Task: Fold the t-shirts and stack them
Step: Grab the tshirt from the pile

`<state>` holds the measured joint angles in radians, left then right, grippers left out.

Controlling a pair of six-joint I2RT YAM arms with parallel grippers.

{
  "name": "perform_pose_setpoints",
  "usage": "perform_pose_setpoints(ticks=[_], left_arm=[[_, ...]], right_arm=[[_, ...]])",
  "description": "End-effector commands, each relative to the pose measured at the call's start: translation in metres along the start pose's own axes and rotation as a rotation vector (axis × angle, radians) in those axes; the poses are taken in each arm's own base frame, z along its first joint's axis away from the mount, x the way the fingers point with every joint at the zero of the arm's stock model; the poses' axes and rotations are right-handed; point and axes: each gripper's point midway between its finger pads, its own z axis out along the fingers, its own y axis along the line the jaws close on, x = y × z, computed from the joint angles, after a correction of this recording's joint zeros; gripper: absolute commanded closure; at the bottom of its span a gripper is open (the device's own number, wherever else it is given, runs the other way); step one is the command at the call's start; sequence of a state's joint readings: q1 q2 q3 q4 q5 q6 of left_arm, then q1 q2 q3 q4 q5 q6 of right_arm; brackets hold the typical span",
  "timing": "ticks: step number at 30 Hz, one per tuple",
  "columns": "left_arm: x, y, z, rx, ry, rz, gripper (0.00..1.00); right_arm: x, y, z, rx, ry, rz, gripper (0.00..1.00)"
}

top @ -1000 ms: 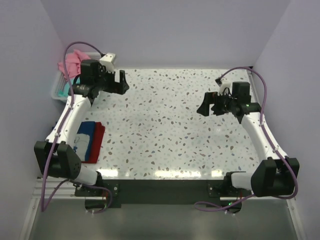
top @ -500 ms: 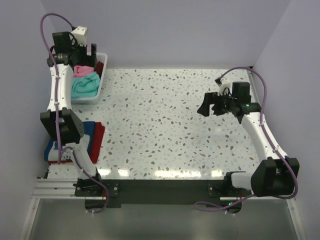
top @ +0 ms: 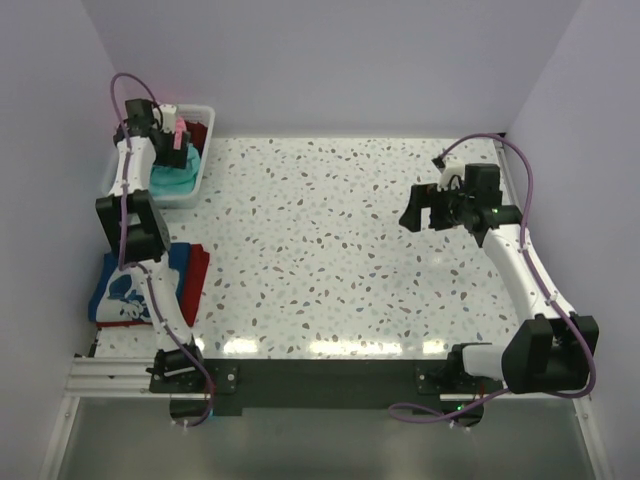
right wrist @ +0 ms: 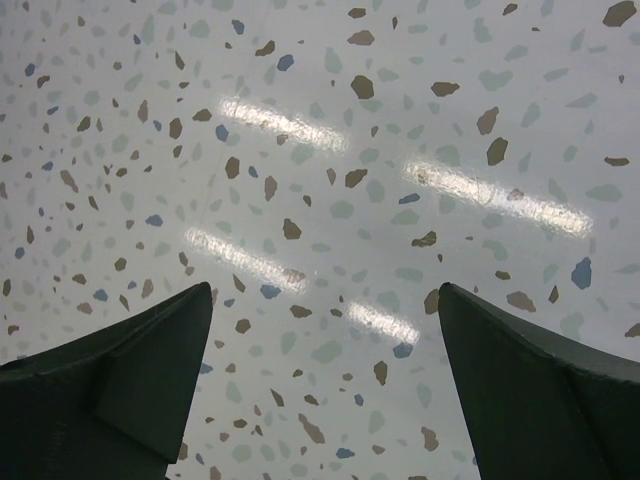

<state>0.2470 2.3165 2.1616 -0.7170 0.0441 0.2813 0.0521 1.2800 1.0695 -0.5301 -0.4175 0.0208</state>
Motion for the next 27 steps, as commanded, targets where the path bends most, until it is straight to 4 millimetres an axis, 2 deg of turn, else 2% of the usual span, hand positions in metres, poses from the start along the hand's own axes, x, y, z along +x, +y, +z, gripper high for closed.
perform_pose_setpoints(ticks=[1,6,9,10,12,13,14,15,17,19,20,22,23,25,26,27], left_arm=[[0.005,0.022,0.016,-0.060,-0.002,0.015,0.01],[0.017,0.028,0.033,-0.065,0.010,0.002,0.10],[0.014,0.026,0.038,-0.050,-0.002,0.003,0.22],[0.014,0.025,0.037,-0.044,-0.006,0.000,0.33],[0.008,0.025,0.034,-0.036,-0.024,-0.006,0.47],[0.006,0.023,0.033,-0.020,-0.034,-0.007,0.61],[-0.001,0.024,0.026,-0.020,-0.054,-0.010,0.70],[-0.007,0.023,0.022,-0.013,-0.071,-0.012,0.87],[-0.025,0.028,0.001,-0.025,-0.123,-0.010,1.00],[-0.038,0.029,-0.015,-0.027,-0.163,-0.013,1.00],[-0.052,0.031,-0.036,-0.033,-0.206,-0.009,1.00],[-0.068,0.030,-0.059,-0.024,-0.259,-0.005,1.00],[-0.085,0.031,-0.085,-0.031,-0.316,-0.006,1.00],[-0.103,0.027,-0.111,-0.007,-0.381,-0.003,1.00],[-0.117,0.026,-0.136,-0.006,-0.436,-0.004,1.00],[-0.126,0.019,-0.149,0.011,-0.466,0.006,1.00]], right_arm=[[-0.009,-0.005,-0.002,0.030,-0.022,-0.020,0.01],[-0.009,-0.008,0.000,0.036,-0.006,-0.013,0.01],[-0.010,-0.008,0.000,0.038,0.000,-0.012,0.01],[-0.009,-0.008,0.000,0.039,0.002,-0.011,0.01],[-0.010,-0.008,0.000,0.041,0.002,-0.013,0.01],[-0.009,-0.008,0.000,0.043,0.002,-0.014,0.01],[-0.009,-0.009,0.000,0.044,0.003,-0.012,0.01],[-0.009,-0.009,0.000,0.044,0.003,-0.011,0.01],[-0.009,-0.009,0.000,0.042,0.002,-0.011,0.01],[-0.010,-0.008,-0.001,0.041,-0.004,-0.012,0.01],[-0.011,-0.007,-0.002,0.040,-0.006,-0.011,0.01],[-0.011,-0.007,-0.002,0.039,-0.011,-0.011,0.01],[-0.012,-0.006,-0.002,0.038,-0.012,-0.012,0.01],[-0.012,-0.006,-0.002,0.034,-0.014,-0.009,0.01],[-0.012,-0.006,-0.002,0.034,-0.018,-0.005,0.01],[-0.013,-0.006,-0.001,0.033,-0.018,0.002,0.01]])
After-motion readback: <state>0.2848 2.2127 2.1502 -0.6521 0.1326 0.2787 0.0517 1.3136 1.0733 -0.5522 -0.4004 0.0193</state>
